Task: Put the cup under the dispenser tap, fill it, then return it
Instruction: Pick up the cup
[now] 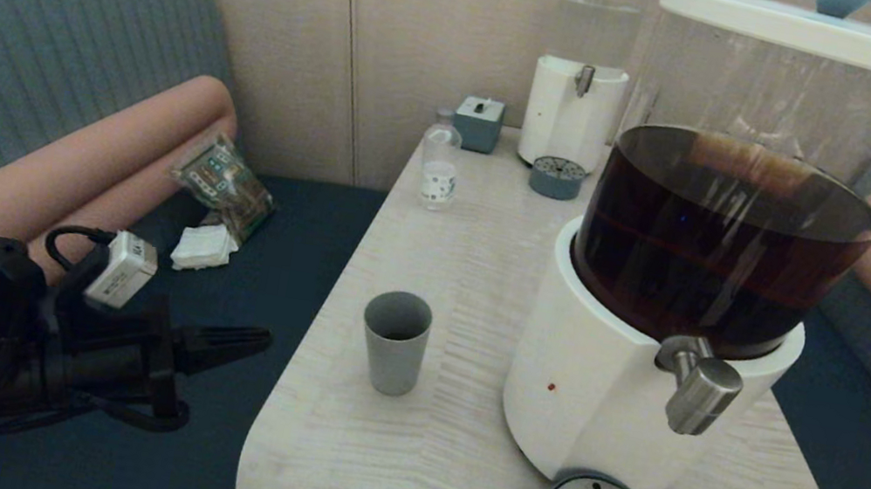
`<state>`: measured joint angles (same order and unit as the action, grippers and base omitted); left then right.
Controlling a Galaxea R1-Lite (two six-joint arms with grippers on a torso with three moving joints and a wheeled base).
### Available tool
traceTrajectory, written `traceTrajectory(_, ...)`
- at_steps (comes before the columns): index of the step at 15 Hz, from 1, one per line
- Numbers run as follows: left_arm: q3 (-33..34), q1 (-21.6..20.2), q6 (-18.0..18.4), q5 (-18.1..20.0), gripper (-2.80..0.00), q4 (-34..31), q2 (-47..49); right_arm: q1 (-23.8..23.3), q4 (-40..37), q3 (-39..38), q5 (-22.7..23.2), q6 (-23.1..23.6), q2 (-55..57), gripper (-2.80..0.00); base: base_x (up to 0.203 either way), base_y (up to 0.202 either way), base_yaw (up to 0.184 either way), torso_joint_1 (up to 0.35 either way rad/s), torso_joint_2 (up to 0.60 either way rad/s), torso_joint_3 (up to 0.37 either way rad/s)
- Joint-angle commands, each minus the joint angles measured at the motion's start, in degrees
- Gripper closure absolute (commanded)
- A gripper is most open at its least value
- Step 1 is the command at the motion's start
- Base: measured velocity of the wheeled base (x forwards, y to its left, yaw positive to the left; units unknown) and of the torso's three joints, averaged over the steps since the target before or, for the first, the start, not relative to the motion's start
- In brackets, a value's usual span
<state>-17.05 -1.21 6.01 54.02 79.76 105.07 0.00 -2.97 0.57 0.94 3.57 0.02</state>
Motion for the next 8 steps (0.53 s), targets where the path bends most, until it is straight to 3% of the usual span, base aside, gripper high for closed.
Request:
traceTrajectory(1,-1.1,-0.02,0.02,0.46,0.0,0.43,3.19,0.0,-0.01,0.04,0.03,0.03,-0.29,0.0,0.0,0.0,0.0,0.0,0.0,0.0)
traceTrajectory(2,-1.76,-0.02,-0.02,0.5,-2.8,0.4,3.86,0.0,-0.01,-0.04,0.03,0.03,-0.29,0.0,0.0,0.0,0.0,0.0,0.0,0.0)
traceTrajectory(8,-5.94,0.96,0.48,1.45,-2.8,0.62,8.19,0.06,-0.01,0.01,0.03,0.03,-0.29,0.0,0.0,0.0,0.0,0.0,0.0,0.0)
